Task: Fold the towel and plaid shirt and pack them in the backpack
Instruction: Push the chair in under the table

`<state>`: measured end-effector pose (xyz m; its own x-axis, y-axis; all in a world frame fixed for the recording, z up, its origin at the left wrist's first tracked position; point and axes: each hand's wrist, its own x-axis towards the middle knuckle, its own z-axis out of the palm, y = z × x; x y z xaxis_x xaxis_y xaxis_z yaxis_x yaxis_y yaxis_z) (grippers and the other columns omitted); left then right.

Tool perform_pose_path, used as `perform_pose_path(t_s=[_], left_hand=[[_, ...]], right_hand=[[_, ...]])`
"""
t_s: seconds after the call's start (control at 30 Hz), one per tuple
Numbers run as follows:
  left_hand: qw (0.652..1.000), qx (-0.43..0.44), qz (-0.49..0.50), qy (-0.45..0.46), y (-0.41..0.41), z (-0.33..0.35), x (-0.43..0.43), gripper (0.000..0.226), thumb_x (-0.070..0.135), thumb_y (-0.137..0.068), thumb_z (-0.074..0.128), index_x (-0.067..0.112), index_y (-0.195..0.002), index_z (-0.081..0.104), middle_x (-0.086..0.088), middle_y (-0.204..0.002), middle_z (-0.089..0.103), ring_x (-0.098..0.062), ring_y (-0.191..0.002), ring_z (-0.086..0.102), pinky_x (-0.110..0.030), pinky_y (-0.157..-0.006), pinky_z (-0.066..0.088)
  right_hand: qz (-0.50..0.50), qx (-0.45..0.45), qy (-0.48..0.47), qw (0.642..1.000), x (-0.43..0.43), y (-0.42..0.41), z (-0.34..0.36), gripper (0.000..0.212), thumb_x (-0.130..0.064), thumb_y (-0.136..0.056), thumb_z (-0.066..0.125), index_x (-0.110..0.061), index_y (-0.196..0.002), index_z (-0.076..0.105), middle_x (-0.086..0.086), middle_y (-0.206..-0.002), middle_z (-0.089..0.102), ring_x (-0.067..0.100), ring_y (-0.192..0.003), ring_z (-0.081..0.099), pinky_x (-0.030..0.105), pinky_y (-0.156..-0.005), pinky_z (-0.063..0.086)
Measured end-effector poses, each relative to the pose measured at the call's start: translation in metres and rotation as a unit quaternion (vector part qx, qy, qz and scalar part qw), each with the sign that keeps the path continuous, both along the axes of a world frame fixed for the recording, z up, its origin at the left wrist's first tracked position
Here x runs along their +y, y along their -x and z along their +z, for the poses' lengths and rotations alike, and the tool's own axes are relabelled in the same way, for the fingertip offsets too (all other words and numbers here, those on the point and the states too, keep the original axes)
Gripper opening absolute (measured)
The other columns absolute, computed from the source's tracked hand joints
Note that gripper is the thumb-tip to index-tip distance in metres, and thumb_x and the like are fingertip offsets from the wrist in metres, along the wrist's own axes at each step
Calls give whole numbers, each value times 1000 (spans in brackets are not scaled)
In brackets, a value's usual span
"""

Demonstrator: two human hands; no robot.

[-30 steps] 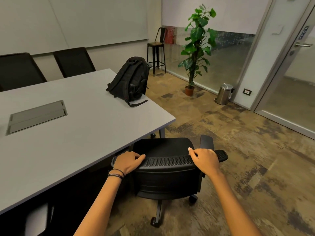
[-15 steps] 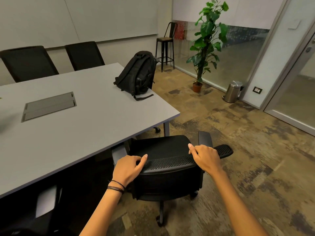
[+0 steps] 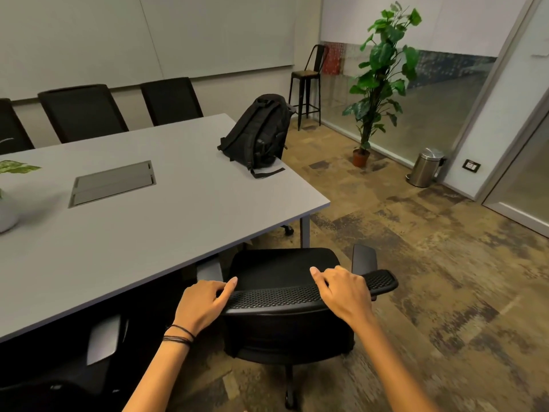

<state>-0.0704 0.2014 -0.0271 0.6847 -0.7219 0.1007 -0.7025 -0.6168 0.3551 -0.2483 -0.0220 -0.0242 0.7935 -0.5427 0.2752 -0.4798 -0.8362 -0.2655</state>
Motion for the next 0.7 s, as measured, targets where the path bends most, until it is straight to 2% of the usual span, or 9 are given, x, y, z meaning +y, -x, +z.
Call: perform_pose_path(t_s=[0.07,0.17,0.27,0.4,0.5,0.57,0.63,0.7], left_hand=[[1000,0,8,-2,1,1,5,49,65,-80,13,35,-64,49,5,-58,55,-11,-56,54,-18,-53,35],[1000,0,21,10,2,-2,13,57,74,-75,8,37,-59,48,2,-59,59,-12,-56,55,-19,-53,38],[999,-6,36,19,3,-3,22,65,76,-71,1,37,-63,53,1,-60,61,-12,-56,56,-21,-55,41],[998,-33,61,-8,7,-2,33,73,69,-85,11,26,-85,70,6,-59,57,-9,-55,53,-17,-52,36],[995,-45,87,-5,8,-1,40,88,76,-75,1,22,-79,71,1,-63,64,-11,-58,57,-23,-55,44],[994,-38,102,0,10,0,45,91,75,-69,-2,21,-77,70,0,-62,63,-11,-56,56,-21,-53,42],[993,-30,114,5,12,1,48,91,75,-68,-2,22,-80,71,1,-63,63,-10,-56,55,-19,-52,40],[992,-30,125,0,13,1,51,92,75,-67,-3,22,-83,71,2,-66,64,-9,-58,57,-20,-55,43]], right_hand=[[7,-4,4,1000,2,-3,0,92,-70,-78,-16,-21,-62,61,-9,-57,49,6,-62,47,25,-52,32],[19,-6,9,1000,3,-8,-1,95,-70,-77,-18,-21,-67,63,-8,-60,53,5,-64,48,23,-50,27],[34,-7,14,999,5,-14,-1,97,-70,-77,-18,-20,-67,64,-6,-62,57,6,-66,52,24,-50,28],[56,-5,7,998,10,-23,-2,94,-70,-78,-16,-19,-65,62,-5,-62,58,7,-67,53,23,-49,25],[72,-3,3,997,12,-32,-2,99,-70,-76,-19,-19,-71,66,-3,-68,63,7,-71,56,25,-54,32],[83,0,2,997,13,-38,-1,101,-71,-75,-20,-19,-73,66,-3,-69,62,6,-71,55,26,-56,36],[93,6,0,996,15,-43,0,99,-70,-76,-18,-19,-74,66,-3,-69,62,6,-68,53,26,-57,34],[104,10,-2,995,16,-47,0,90,-67,-81,-9,-19,-75,67,-2,-70,62,6,-65,50,26,-58,32]])
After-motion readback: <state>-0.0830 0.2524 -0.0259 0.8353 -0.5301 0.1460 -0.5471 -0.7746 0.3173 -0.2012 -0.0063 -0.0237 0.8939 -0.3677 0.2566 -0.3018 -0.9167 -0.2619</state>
